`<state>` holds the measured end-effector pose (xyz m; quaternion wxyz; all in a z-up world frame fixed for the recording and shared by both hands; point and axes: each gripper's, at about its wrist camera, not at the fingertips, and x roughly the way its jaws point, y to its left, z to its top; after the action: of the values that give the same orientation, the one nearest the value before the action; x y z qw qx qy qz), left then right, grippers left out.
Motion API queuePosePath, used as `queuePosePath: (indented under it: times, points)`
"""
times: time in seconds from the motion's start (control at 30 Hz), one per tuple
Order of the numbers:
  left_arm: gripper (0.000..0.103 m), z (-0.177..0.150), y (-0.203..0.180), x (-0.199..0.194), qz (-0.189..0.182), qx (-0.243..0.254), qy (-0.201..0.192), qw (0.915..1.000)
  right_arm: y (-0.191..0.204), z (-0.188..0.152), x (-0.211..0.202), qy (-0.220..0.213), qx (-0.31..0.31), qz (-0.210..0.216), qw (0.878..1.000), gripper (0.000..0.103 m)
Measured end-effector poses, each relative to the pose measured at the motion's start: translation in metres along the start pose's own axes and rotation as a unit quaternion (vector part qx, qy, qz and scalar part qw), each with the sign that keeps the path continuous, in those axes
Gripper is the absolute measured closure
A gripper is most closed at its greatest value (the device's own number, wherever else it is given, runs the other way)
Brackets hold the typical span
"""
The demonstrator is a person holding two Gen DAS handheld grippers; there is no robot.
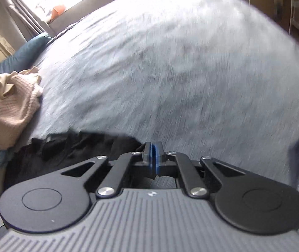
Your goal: Fold clothes
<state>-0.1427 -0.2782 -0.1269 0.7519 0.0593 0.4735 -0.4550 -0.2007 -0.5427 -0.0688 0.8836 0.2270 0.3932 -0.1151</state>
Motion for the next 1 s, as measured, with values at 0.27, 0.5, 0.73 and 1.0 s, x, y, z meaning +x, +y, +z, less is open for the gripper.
queuePosePath:
  times: [0.27,0.5,0.73,1.0]
  points:
    - [0.054,-0.006,-0.001,0.005,0.007,0.007,0.007,0.9999,0.022,0.042,0.027,-0.058,-0.180,-0.114,0.975,0.103]
    - [0.053,-0.007,-0.001,0.006,0.008,0.004,0.006,0.9999,-0.008,0.042,0.033,-0.042,-0.087,-0.121,0.988,0.101]
    - [0.053,0.000,0.000,0.002,0.001,-0.010,-0.004,0.9999,-0.058,-0.015,0.024,0.049,0.161,-0.044,0.985,0.047]
    - [0.053,0.008,0.027,-0.007,0.006,-0.101,-0.030,0.9945,-0.057,-0.030,0.037,0.009,0.205,0.037,0.978,0.099]
